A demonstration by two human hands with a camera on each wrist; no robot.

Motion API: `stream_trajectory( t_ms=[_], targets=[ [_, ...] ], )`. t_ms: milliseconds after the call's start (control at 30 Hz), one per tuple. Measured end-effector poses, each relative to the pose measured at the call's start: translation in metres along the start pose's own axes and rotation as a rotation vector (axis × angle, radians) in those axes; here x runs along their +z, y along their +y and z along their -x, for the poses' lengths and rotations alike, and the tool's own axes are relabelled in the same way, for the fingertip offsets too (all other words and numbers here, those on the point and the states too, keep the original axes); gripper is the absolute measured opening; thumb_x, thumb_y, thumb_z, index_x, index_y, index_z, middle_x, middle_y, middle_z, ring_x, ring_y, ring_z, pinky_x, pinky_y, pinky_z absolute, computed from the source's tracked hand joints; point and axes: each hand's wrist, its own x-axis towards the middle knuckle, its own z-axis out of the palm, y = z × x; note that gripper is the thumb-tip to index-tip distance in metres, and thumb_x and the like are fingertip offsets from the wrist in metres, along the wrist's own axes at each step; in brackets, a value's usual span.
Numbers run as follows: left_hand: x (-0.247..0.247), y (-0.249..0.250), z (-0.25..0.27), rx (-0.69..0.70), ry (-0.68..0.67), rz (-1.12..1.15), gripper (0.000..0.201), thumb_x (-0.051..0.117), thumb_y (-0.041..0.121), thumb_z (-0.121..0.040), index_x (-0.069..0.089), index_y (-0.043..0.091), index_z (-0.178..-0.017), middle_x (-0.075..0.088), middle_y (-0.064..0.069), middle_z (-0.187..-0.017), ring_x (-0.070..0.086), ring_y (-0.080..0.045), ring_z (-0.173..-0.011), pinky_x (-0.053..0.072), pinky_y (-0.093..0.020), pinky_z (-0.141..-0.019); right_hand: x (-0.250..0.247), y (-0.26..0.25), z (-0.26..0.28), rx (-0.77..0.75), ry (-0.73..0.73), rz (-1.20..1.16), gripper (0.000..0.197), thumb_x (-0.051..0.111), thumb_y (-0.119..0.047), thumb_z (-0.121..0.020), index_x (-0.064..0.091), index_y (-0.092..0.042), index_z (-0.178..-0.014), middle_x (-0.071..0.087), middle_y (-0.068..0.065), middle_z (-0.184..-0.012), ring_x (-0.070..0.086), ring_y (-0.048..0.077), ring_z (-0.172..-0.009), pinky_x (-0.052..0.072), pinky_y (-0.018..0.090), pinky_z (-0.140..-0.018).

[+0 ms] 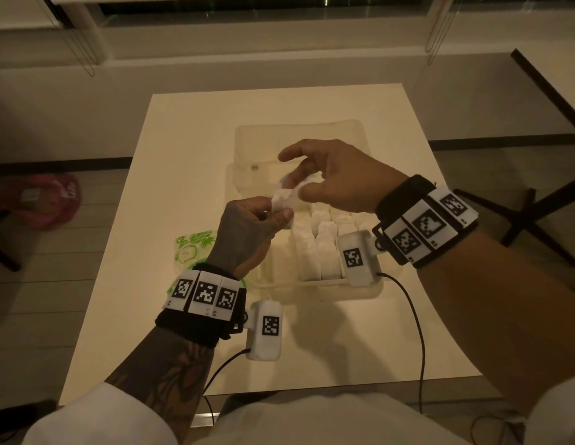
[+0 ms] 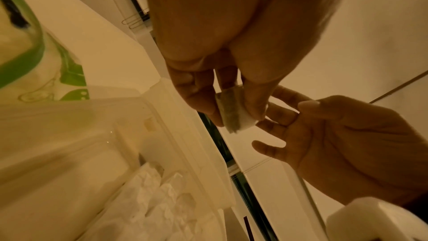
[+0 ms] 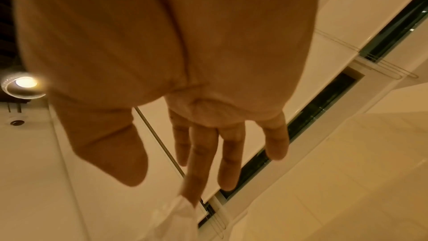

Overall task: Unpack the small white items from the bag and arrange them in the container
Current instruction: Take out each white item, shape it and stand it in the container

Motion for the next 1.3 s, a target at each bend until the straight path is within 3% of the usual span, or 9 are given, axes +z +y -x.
stream_trajectory(
  t_ms=[67, 200, 300, 433, 667, 767, 933, 1133, 1300],
  targets=[
    [0.001, -0.001, 0.000, -0.008, 0.001, 0.016, 0.021, 0.070, 0.018, -0.086, 0.073, 0.006, -0.103, 0.073, 0.001, -0.085, 0.067, -0.009, -0.073, 0.052, -0.018, -0.064, 0.002, 0.001, -0.001, -0.005, 0.074, 0.002, 0.041, 0.070, -0.016, -0.083, 0.056, -0.025, -0.121, 0.070, -0.010, -0.085, 0.066, 0.006, -0.081, 0.048, 0.013, -0.073],
    [0.002, -0.003, -0.001, -0.028, 0.009, 0.043, 0.019, 0.071, 0.018, -0.085, 0.074, 0.007, -0.100, 0.074, -0.003, -0.085, 0.069, -0.027, -0.079, 0.056, -0.030, -0.065, 0.002, 0.002, -0.002, -0.024, 0.117, 0.001, 0.040, 0.069, -0.011, -0.081, 0.058, -0.025, -0.117, 0.069, -0.009, -0.078, 0.066, 0.008, -0.077, 0.049, 0.015, -0.076],
    [0.002, -0.004, -0.002, -0.031, 0.005, 0.052, 0.019, 0.072, 0.018, -0.084, 0.074, 0.006, -0.098, 0.072, 0.001, -0.078, 0.067, -0.010, -0.067, 0.053, -0.019, -0.060, 0.003, 0.002, -0.002, -0.014, -0.002, 0.055, 0.056, 0.070, -0.014, -0.081, 0.049, -0.029, -0.131, 0.070, -0.014, -0.098, 0.062, 0.002, -0.096, 0.041, 0.008, -0.077],
    [0.003, -0.003, -0.002, -0.032, 0.006, 0.075, 0.021, 0.072, 0.016, -0.084, 0.073, 0.006, -0.102, 0.071, 0.005, -0.078, 0.064, 0.003, -0.064, 0.048, -0.011, -0.059, 0.003, 0.002, -0.002, -0.034, 0.106, 0.004, 0.041, 0.071, -0.013, -0.080, 0.058, -0.025, -0.117, 0.069, -0.008, -0.079, 0.066, 0.010, -0.079, 0.049, 0.015, -0.078],
    [0.001, -0.003, -0.001, -0.031, -0.034, 0.068, 0.005, 0.069, 0.020, -0.087, 0.072, 0.024, -0.089, 0.073, 0.006, -0.080, 0.068, -0.007, -0.074, 0.053, -0.021, -0.065, 0.007, 0.009, -0.006, -0.058, 0.013, 0.134, 0.021, 0.062, -0.035, -0.091, 0.061, -0.026, -0.111, 0.062, -0.014, -0.100, 0.055, -0.002, -0.091, 0.041, 0.016, -0.076],
    [0.002, -0.003, 0.000, -0.036, -0.066, 0.061, 0.008, 0.069, 0.024, -0.088, 0.074, 0.019, -0.091, 0.074, -0.009, -0.084, 0.068, -0.032, -0.082, 0.056, -0.044, -0.070, 0.011, 0.010, -0.010, -0.043, -0.057, 0.159, 0.007, 0.061, -0.027, -0.093, 0.067, -0.023, -0.095, 0.065, -0.011, -0.090, 0.058, 0.001, -0.082, 0.042, 0.019, -0.071],
    [0.005, 0.000, 0.005, -0.165, -0.261, 0.114, 0.031, 0.054, 0.035, -0.096, 0.072, 0.010, -0.103, 0.075, 0.001, -0.100, 0.071, -0.015, -0.088, 0.052, -0.034, -0.070, 0.011, 0.011, -0.014, -0.021, -0.034, 0.154, 0.010, 0.059, -0.022, -0.094, 0.063, -0.025, -0.085, 0.068, -0.003, -0.093, 0.059, 0.005, -0.078, 0.047, 0.021, -0.070],
    [0.009, -0.007, 0.004, -0.240, -0.046, 0.370, 0.022, 0.052, 0.033, -0.097, 0.067, 0.016, -0.095, 0.072, 0.001, -0.079, 0.069, -0.015, -0.078, 0.048, -0.031, -0.064, 0.008, 0.012, -0.009, 0.009, 0.019, 0.072, 0.010, 0.055, -0.013, -0.096, 0.058, -0.019, -0.103, 0.065, -0.002, -0.072, 0.054, -0.004, -0.051, 0.042, 0.011, -0.052],
    [0.011, 0.002, 0.003, -0.418, -0.137, 0.655, 0.035, 0.035, 0.033, -0.104, 0.063, 0.011, -0.103, 0.067, -0.004, -0.078, 0.060, -0.015, -0.062, 0.038, -0.027, -0.057, 0.002, 0.005, -0.007, 0.018, -0.073, 0.045, 0.030, 0.049, -0.002, -0.089, 0.068, -0.024, -0.088, 0.072, -0.009, -0.085, 0.061, 0.007, -0.063, 0.054, 0.026, -0.068]
  ],
)
